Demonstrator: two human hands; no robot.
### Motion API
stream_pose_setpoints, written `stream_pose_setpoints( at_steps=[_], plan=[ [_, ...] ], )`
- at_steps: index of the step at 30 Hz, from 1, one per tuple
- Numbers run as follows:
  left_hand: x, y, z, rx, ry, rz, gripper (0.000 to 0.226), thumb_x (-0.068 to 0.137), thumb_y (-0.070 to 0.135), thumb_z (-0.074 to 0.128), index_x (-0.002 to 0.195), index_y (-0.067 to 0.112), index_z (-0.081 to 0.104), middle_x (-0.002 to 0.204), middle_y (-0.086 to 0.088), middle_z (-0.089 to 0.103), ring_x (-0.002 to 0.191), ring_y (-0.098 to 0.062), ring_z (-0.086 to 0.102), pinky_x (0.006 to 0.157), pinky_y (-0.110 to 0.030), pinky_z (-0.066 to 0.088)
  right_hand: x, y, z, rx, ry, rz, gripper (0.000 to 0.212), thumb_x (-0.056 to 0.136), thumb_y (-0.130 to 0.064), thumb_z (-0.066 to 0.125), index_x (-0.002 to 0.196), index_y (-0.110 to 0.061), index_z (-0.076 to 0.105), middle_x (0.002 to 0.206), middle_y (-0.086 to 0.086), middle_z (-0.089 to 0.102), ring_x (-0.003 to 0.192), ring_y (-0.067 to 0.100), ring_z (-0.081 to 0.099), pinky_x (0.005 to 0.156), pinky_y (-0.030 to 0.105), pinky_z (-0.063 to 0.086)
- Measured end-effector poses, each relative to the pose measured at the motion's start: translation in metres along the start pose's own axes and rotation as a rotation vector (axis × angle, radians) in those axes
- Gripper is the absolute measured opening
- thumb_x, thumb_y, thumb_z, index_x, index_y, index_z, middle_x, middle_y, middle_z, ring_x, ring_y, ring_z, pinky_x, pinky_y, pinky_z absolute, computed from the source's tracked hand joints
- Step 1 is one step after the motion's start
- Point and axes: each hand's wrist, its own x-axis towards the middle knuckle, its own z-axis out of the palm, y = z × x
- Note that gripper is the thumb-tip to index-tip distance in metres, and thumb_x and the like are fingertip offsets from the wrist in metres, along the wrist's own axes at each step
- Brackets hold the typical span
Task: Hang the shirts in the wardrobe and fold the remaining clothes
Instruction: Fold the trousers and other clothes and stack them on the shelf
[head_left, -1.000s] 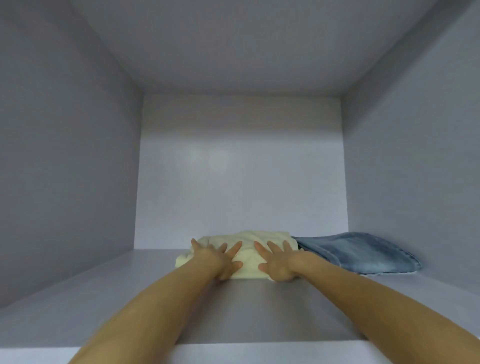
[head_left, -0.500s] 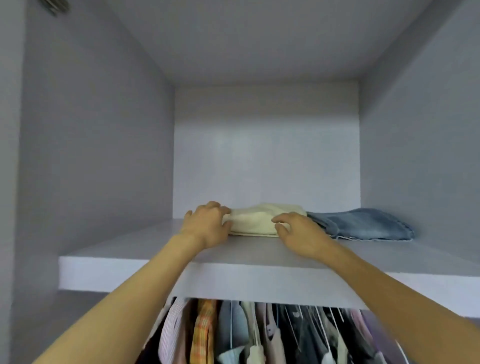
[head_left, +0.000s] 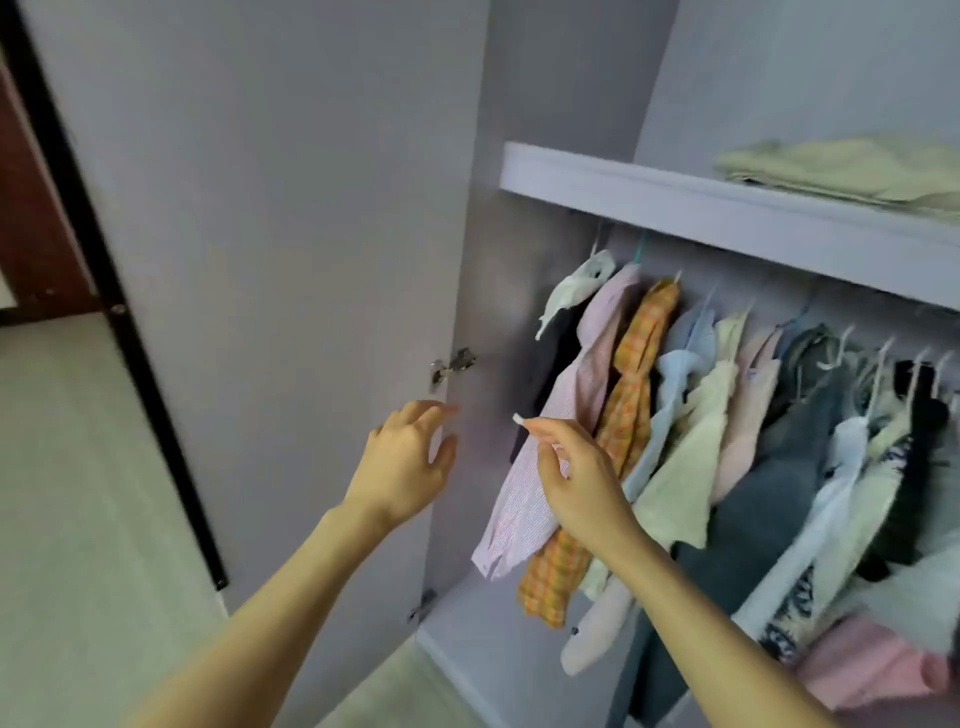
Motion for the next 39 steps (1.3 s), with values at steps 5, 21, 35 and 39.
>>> stream_pose_setpoints(
  at_steps=[5, 21, 35, 39],
  plan=[
    [-0.117, -0.108, -0.035, 0.028, -0.001, -0.339, 0.037, 0.094, 0.021, 0.051, 0.131, 0.015, 0.053, 0.133, -0.004, 0.053, 0.118, -0.025, 0.053, 0.097, -0.035, 0.042, -0.035, -0.031, 0.147, 0.091, -0.382, 0.073, 0.027, 0.095, -0.005, 0.043, 0.114, -0.007, 0.062, 0.115, 0.006, 0.065, 0.107, 0.020, 0.059, 0.093, 0.025, 0.042],
    [-0.403, -0.360, -0.221, 0.060, 0.437, -1.364, 0.030, 0.093, 0.017, 0.052, 0.122, 0.013, 0.060, 0.121, -0.009, 0.059, 0.110, -0.024, 0.056, 0.091, -0.025, 0.037, -0.102, -0.276, 0.546, 0.118, -1.338, -0.259, 0.026, 0.097, -0.017, 0.042, 0.113, -0.017, 0.062, 0.099, 0.007, 0.068, 0.090, 0.022, 0.063, 0.079, 0.027, 0.045],
    [-0.448, -0.492, -0.329, 0.164, 1.076, -1.694, 0.029, 0.094, 0.015, 0.050, 0.122, 0.011, 0.058, 0.119, -0.005, 0.059, 0.108, -0.018, 0.057, 0.085, -0.018, 0.035, -0.063, -0.476, 0.771, 0.185, -1.704, -0.704, 0.028, 0.095, -0.009, 0.041, 0.113, -0.009, 0.062, 0.103, 0.009, 0.068, 0.101, 0.024, 0.062, 0.090, 0.031, 0.047],
    [-0.430, -0.536, -0.368, 0.169, 1.285, -1.765, 0.031, 0.093, 0.011, 0.050, 0.123, 0.007, 0.056, 0.121, -0.009, 0.060, 0.108, -0.021, 0.057, 0.090, -0.023, 0.038, -0.018, -0.537, 0.831, 0.165, -1.690, -0.896, 0.026, 0.095, -0.011, 0.043, 0.108, -0.013, 0.065, 0.088, 0.000, 0.065, 0.095, 0.022, 0.062, 0.075, 0.021, 0.041]
  ],
)
